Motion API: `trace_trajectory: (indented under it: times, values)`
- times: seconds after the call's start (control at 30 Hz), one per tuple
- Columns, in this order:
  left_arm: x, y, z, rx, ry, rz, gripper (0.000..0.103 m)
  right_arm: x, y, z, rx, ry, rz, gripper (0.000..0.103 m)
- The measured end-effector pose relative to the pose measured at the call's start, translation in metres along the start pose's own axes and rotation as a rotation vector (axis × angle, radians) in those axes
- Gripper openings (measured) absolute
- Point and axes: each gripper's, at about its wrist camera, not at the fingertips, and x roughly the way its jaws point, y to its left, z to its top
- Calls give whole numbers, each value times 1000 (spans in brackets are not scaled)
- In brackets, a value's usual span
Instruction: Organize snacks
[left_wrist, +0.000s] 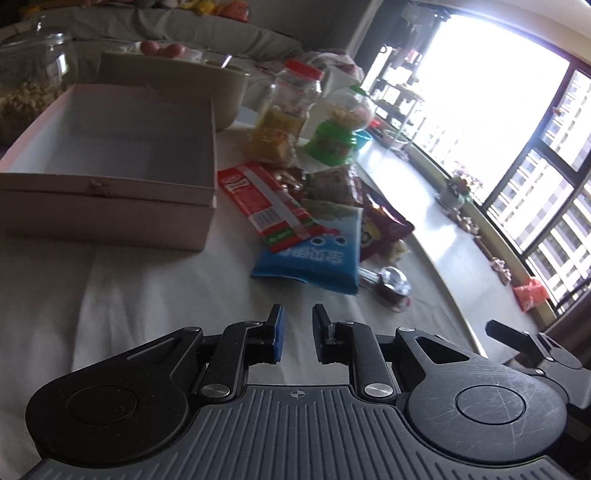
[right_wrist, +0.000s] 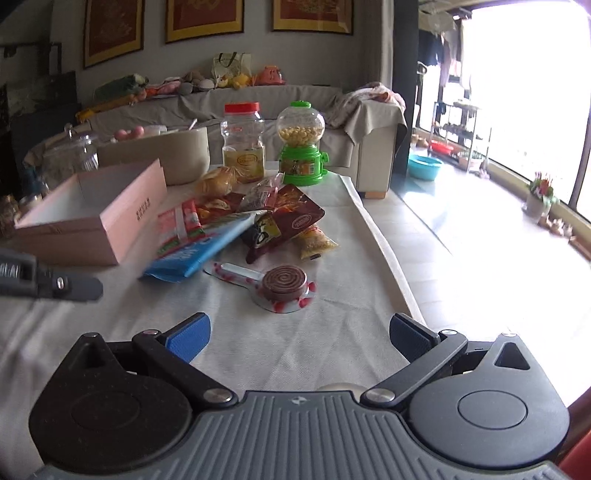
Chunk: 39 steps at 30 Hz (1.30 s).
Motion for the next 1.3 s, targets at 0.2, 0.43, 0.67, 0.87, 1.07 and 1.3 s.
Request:
trace_trajectory:
  times: [0.2, 0.43, 0.67, 0.87, 1.07, 1.3]
  values:
    - [4, 32, 14, -29, -66, -3, 19, 45, 3, 40, 150, 48, 265, 103]
    - [6, 59, 18, -85, -39, -4, 19, 117, 77, 100, -123, 0, 330, 91]
    - [3, 76, 7, -117, 27, 10, 19, 147, 105, 91, -233, 62, 299, 51]
    - [14, 80, 9, -171, 48, 21, 19, 89, 97, 55, -240, 89, 381, 49]
    - [14, 76, 6, -185, 67, 8, 20, 31, 93, 22, -251, 175, 591, 50]
    - [6, 66, 4, -174, 65, 18, 20, 15, 79, 33, -245, 43, 408, 78]
